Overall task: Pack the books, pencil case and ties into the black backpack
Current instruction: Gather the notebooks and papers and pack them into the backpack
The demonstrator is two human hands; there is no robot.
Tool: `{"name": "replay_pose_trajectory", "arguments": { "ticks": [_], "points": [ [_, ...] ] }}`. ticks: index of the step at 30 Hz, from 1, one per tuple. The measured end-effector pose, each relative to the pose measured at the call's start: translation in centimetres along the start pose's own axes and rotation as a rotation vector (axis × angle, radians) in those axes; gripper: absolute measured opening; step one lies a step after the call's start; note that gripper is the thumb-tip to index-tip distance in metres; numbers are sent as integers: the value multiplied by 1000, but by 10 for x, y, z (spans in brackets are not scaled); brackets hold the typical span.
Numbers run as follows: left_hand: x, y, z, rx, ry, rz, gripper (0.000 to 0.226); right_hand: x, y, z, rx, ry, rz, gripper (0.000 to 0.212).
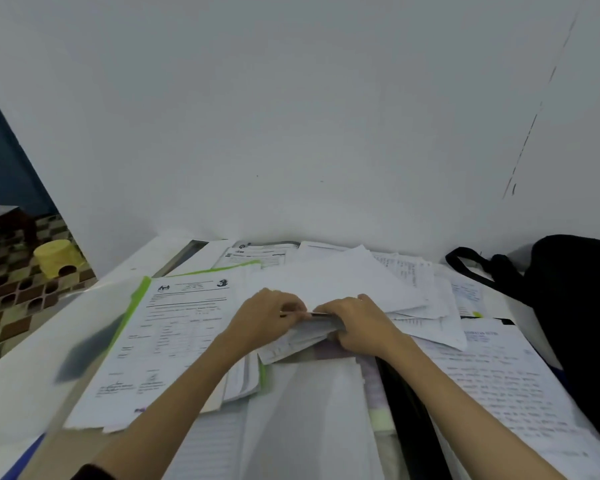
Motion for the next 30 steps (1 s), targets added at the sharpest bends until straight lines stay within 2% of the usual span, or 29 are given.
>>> {"name": "replay_pose_trajectory", "arguments": {
  "ticks": [4, 6, 9, 12, 17, 21, 24, 27, 30],
  "points": [
    [37, 23, -1, -88, 225, -246, 26, -2, -6, 2, 87, -13, -61, 50],
    [68, 27, -8, -147, 412, -306, 36, -1, -10, 1, 111, -9, -88, 48],
    [102, 16, -23, -174, 764, -593, 46, 13, -18, -1, 11, 96, -161, 26],
    [107, 9, -27, -258, 903, -906, 45, 12, -9, 1, -113, 4, -49, 24],
    [102, 9, -18, -332, 954, -1179, 55, -8, 32, 19, -322, -190, 169, 14],
    [94, 4, -6, -260, 911, -1266, 57, -26, 46, 26, -303, -328, 415, 37],
    [72, -9, 4, -109, 923, -1447, 52, -27, 37, 19, -180, -379, 643, 25],
    [74, -25, 7, -69, 932, -1425, 48, -23, 21, 9, -57, -352, 564, 17],
    [89, -34, 2, -113, 988, -1303, 39, -29, 21, 6, -211, -362, 466, 16]
  ]
}}
Point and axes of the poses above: each hand's wrist, its own z-axis towards the middle knuckle, its own y-axis out of the back of the hand, x = y × z, the point moved 7 cm from there along z, towards the middle knuckle, and after that the axes turned 10 degrees about -x, right-handed, at the moved point
